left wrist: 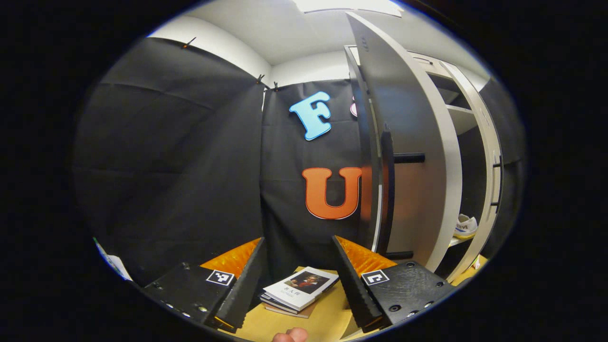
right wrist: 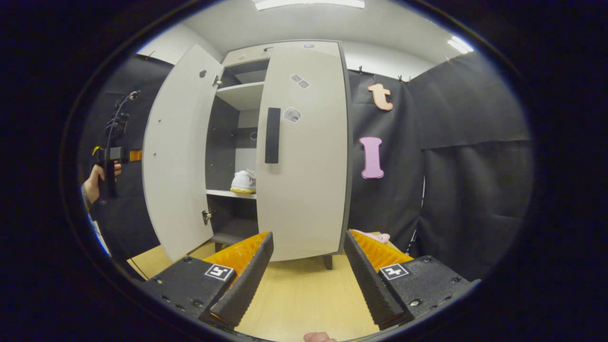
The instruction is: Grab one shoe with the right hand and put it into the shoe cabinet, grab the other shoe with the left hand and put it into the shoe cabinet; then close the right door with the right hand and the left door with the left hand.
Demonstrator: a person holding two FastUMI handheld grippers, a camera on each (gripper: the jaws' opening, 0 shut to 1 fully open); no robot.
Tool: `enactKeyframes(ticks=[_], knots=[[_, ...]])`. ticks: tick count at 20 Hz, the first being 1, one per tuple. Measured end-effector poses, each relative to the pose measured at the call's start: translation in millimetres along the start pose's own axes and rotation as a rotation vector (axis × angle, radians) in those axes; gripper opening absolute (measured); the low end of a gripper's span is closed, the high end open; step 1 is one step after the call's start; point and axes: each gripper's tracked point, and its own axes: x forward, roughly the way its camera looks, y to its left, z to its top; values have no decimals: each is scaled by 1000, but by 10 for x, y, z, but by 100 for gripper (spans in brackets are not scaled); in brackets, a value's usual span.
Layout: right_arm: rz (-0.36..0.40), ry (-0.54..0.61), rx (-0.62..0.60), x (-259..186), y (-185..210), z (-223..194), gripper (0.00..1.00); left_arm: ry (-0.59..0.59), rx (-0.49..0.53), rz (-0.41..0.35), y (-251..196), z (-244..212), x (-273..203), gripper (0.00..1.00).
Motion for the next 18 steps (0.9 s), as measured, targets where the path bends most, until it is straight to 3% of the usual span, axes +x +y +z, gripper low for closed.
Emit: enactKeyframes(ticks=[1,2,3,7,8,9,14,18], knots=[[-2,-3,0,1,-7,12,97,-2,-9,4,-4,-2,-17,82],[-2,-6,-4,3,-19,19,97,-4,-14,8,-20,8,-29,72],[-6,-9,-9,12,-32,25,97,-4,-13,3,-54,3,-42,83],[-20,-10,-22,27,-102,30,97,-4,-14,-60,-347,18,-144,86],[-22,-11,-18,23,-113,33,97,-7,-14,-79,-469,26,-174,72],[-23,-11,-16,22,-121,30,97,-10,-11,-98,-589,33,-185,86],[-54,-1,-4,-6,-286,-9,97,-16,-15,-148,-1163,30,-268,86],[-91,2,19,-33,-467,-24,97,-19,-21,-243,-1762,19,-203,86]])
